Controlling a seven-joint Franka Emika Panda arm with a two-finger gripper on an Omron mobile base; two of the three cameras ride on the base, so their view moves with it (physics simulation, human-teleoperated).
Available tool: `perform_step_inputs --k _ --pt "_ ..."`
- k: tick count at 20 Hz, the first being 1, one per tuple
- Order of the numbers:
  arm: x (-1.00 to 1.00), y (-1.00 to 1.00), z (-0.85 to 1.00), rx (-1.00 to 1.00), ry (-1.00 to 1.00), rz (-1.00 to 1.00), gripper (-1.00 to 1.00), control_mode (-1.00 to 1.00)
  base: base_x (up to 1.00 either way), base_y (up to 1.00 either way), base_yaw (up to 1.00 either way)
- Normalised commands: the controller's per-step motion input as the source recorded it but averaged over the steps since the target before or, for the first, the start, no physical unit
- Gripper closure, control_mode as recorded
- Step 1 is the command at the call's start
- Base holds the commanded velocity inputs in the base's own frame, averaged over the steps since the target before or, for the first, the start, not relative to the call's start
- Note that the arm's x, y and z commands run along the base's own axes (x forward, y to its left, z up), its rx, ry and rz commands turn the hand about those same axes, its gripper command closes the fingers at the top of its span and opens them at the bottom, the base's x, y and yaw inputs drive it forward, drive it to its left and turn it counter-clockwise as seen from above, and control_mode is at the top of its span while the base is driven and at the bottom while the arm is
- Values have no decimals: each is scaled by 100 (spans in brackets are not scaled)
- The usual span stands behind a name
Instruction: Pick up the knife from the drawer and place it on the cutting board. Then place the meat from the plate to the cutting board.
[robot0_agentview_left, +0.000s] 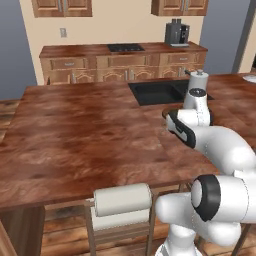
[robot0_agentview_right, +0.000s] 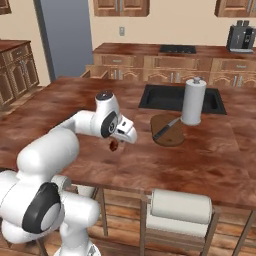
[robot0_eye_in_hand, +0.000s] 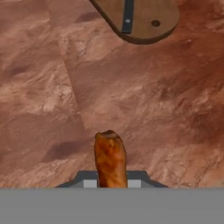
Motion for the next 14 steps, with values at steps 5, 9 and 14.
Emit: perform_step_inputs --k 5,9,14 --pt "40 -52 37 3 8 -11 100 -100 0 0 0" --pt "34 -93 2 11 -1 0 100 -100 0 0 0" --pt "46 -60 0 9 0 4 100 -100 0 0 0"
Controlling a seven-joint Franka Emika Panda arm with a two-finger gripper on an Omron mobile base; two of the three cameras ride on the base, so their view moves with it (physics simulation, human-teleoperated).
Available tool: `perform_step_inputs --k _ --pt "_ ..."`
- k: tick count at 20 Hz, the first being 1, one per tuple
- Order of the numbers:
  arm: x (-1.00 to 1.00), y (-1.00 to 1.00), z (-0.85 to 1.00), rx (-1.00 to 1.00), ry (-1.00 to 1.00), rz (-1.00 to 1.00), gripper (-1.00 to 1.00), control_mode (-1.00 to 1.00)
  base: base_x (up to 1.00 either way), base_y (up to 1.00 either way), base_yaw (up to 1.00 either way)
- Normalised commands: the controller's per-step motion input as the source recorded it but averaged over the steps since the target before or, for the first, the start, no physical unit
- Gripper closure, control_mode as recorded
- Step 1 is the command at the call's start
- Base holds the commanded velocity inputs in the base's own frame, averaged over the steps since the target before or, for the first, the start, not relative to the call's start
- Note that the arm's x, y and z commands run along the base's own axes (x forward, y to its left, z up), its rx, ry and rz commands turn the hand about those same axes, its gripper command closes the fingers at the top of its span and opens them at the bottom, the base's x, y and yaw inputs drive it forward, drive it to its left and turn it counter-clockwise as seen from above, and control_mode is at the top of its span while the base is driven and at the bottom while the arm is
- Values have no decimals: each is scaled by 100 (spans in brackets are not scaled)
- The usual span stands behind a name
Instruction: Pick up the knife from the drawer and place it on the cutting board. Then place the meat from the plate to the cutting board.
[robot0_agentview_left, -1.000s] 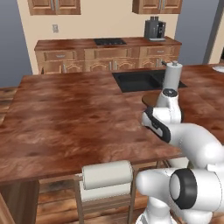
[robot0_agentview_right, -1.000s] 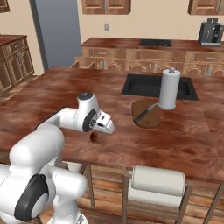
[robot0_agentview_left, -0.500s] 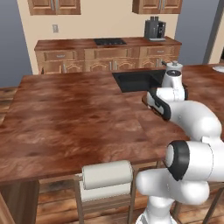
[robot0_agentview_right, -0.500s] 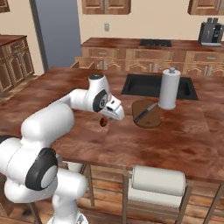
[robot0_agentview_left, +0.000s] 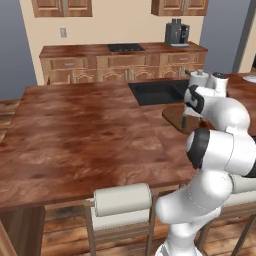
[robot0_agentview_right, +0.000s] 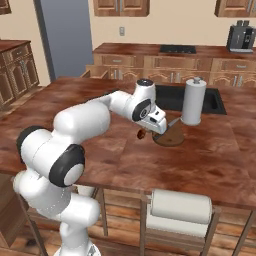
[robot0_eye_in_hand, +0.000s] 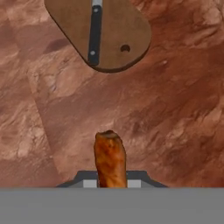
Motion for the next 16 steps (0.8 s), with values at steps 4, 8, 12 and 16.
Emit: perform_step_inputs --k 4,8,12,16 --pt "65 -5 0 0 9 2 100 -100 0 0 0" --pt "88 0 0 0 7 0 100 -100 0 0 0" --pt "80 -4 -15 0 2 2 100 -100 0 0 0" --pt "56 -39 -17 0 1 6 100 -100 0 0 0"
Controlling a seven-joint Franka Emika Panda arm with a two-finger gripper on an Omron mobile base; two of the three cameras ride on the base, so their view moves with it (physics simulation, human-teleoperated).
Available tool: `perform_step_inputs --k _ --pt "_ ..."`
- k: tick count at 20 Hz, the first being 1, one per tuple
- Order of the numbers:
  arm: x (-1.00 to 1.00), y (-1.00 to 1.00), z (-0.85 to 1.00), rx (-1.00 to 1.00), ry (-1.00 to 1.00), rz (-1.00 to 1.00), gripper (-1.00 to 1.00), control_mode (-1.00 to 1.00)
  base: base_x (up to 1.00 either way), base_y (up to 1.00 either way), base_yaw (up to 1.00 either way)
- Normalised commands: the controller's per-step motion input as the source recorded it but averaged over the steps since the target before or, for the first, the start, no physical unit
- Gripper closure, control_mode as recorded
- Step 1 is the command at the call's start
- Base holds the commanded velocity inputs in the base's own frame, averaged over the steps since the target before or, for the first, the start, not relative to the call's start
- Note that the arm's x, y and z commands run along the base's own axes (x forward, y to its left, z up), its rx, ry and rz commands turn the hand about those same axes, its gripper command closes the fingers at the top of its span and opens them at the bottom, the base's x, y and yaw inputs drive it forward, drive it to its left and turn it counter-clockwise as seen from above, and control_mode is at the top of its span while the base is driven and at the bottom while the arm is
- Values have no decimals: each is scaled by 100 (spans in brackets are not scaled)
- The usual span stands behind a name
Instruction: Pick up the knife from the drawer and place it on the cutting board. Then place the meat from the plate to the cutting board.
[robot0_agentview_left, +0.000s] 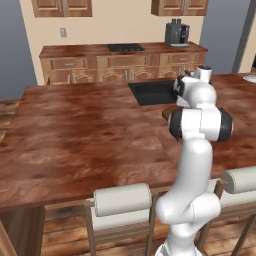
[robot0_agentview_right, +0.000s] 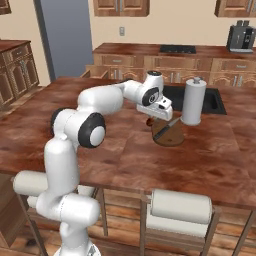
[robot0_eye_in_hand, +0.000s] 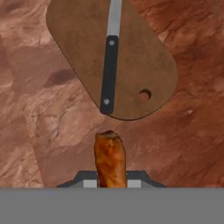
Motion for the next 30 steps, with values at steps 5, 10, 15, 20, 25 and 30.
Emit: perform_step_inputs --k 5,10,15,20,25,30 --pt "50 -46 -18 0 0 8 100 -100 0 0 0" --pt "44 -44 -27 0 0 7 100 -100 0 0 0" --pt "18 -32 -37 0 0 6 100 -100 0 0 0" --pt "1 -7 -26 0 0 0 100 -100 0 0 0" --pt "5 0 -27 0 0 0 100 -100 0 0 0" --pt "13 0 -37 0 0 0 100 -100 0 0 0"
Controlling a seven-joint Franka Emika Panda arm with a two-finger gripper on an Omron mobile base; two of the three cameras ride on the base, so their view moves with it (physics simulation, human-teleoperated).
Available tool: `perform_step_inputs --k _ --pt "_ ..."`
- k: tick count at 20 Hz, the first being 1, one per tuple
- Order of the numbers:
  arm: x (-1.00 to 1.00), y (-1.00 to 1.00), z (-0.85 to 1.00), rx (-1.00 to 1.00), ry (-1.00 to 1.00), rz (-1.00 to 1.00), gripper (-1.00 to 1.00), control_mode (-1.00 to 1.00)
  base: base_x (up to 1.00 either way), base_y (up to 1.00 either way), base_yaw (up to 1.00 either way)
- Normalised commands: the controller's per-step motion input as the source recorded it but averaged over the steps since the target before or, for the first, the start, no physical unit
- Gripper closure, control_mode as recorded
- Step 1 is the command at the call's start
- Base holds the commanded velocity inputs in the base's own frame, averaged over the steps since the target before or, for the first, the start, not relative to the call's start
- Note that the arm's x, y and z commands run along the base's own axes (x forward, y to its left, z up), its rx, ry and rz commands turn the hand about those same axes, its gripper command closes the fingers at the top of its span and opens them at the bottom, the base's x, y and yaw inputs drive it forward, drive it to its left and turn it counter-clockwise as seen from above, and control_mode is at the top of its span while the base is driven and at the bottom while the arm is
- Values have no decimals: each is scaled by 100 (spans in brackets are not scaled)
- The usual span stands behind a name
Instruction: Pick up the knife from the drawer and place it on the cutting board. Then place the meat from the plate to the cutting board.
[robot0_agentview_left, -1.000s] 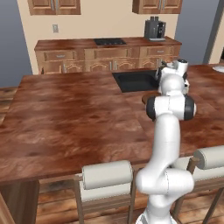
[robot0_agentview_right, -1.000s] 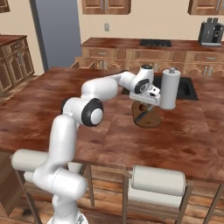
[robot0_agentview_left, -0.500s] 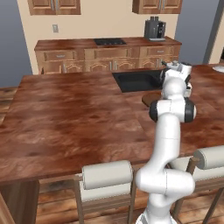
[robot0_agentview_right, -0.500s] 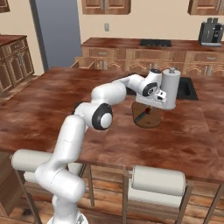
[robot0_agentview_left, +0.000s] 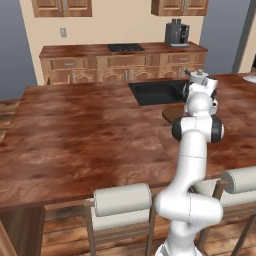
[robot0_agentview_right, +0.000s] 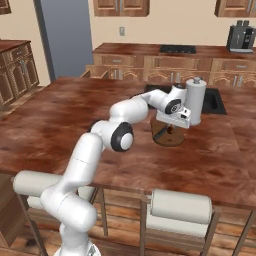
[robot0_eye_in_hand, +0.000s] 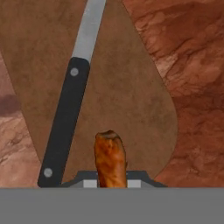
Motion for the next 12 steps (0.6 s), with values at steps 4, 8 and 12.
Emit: perform_step_inputs --k 4,8,12 --pt "24 0 -30 0 0 0 100 -100 0 0 0" --pt "33 0 -20 0 0 0 100 -100 0 0 0" --pt "35 0 -12 0 0 0 100 -100 0 0 0"
